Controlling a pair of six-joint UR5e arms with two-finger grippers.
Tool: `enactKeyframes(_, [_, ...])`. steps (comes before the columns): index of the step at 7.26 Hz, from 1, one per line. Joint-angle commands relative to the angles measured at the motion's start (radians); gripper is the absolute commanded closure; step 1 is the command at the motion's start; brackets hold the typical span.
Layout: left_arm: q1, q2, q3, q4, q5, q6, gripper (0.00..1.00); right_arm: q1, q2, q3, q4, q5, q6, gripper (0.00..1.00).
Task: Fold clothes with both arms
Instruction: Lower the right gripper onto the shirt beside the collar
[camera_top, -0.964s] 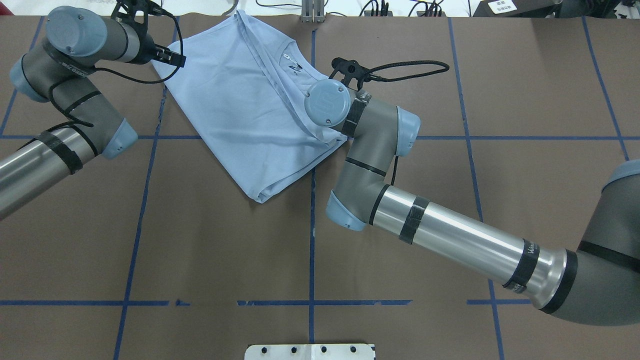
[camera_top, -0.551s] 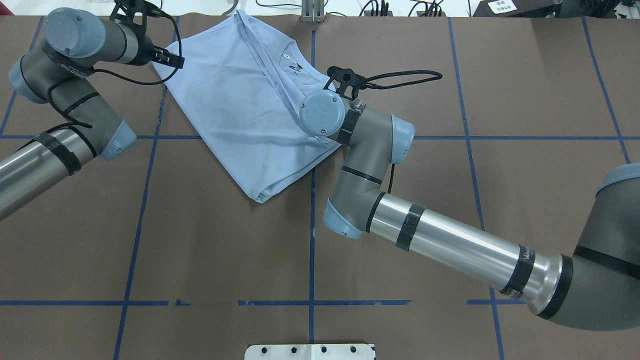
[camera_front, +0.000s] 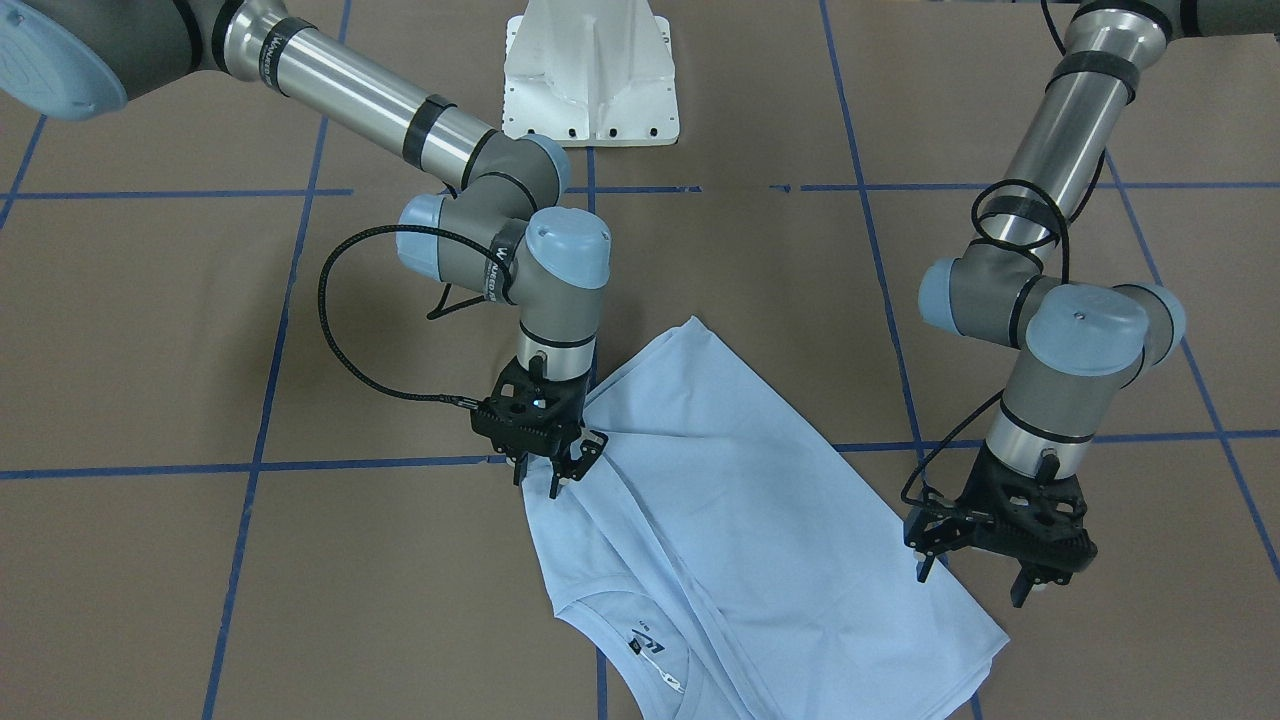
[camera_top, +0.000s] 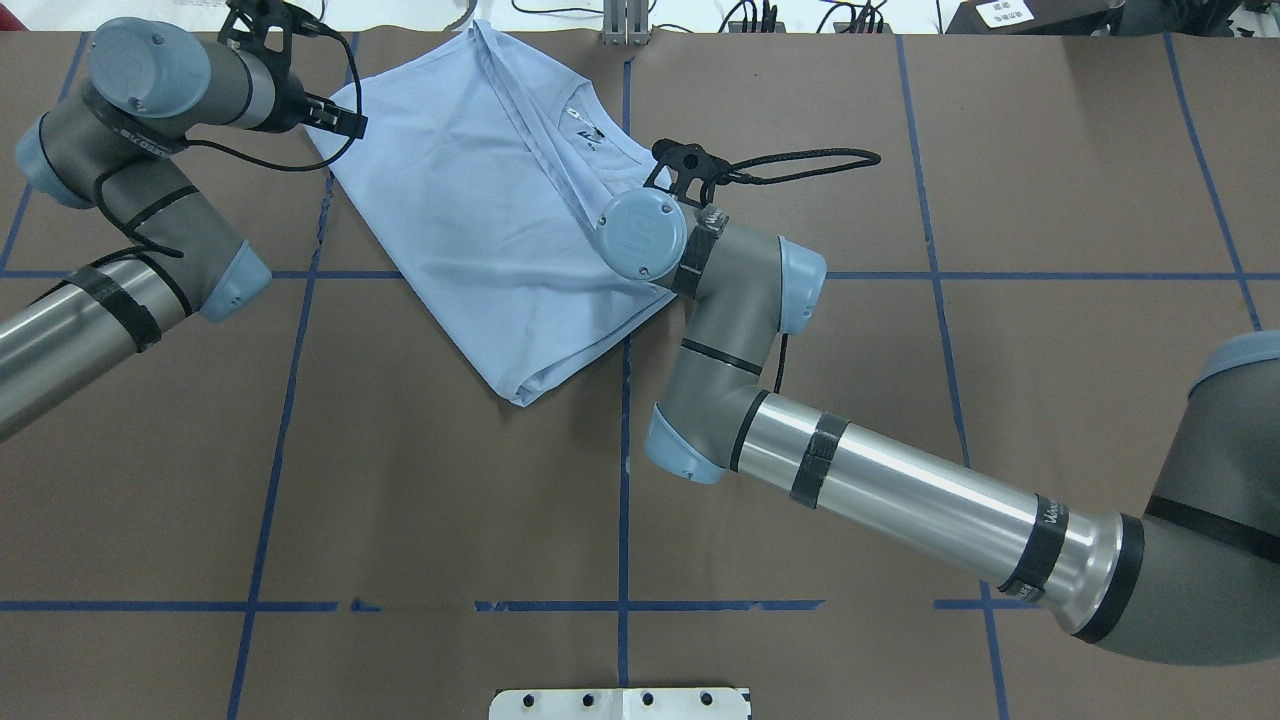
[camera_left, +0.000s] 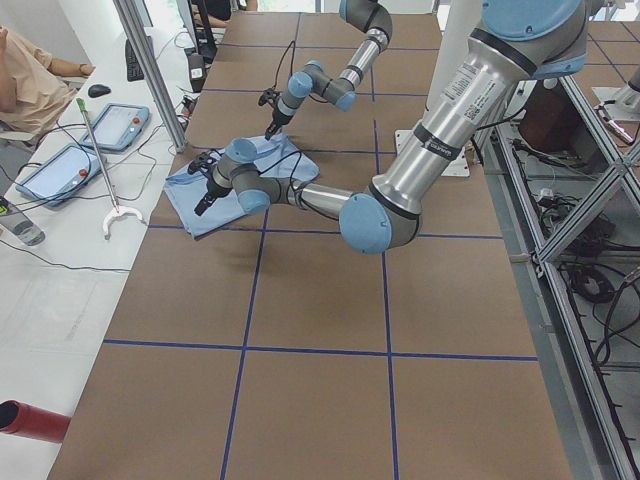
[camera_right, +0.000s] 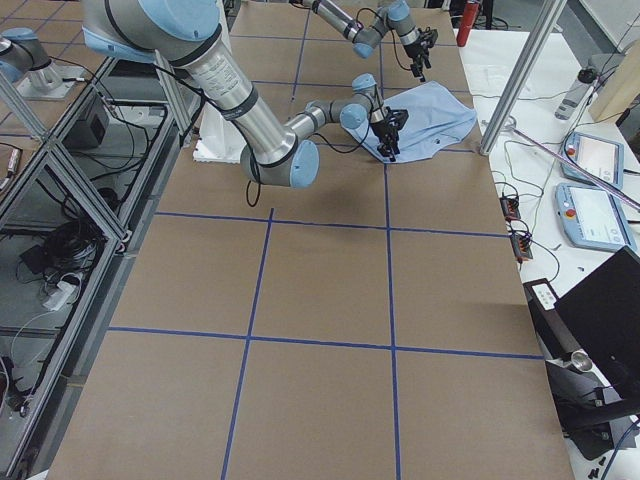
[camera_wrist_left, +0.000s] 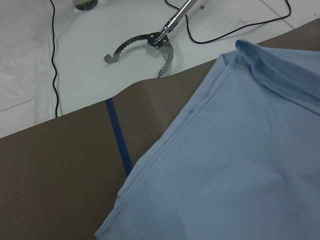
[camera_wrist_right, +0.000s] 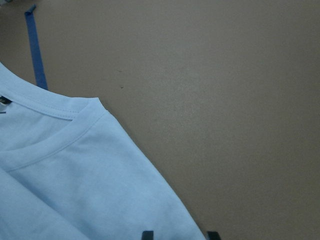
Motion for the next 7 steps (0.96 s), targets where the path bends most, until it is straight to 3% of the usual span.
enactKeyframes(1, [0.000, 0.000, 0.000, 0.000, 0.000, 0.000, 0.00, -0.001, -0.003, 0.000, -0.001, 0.000, -0.008, 0.62])
enactKeyframes(2, [0.002, 0.000, 0.000, 0.000, -0.002, 0.000, 0.00, -0.001, -0.003, 0.000, -0.003, 0.000, -0.010, 0.66])
enactKeyframes(4, [0.002, 0.000, 0.000, 0.000, -0.002, 0.000, 0.00, -0.001, -0.003, 0.000, -0.004, 0.000, -0.014, 1.00])
enactKeyframes(7, [0.002, 0.000, -0.002, 0.000, -0.002, 0.000, 0.00, 0.001, -0.003, 0.015, -0.024, 0.001, -0.016, 1.00])
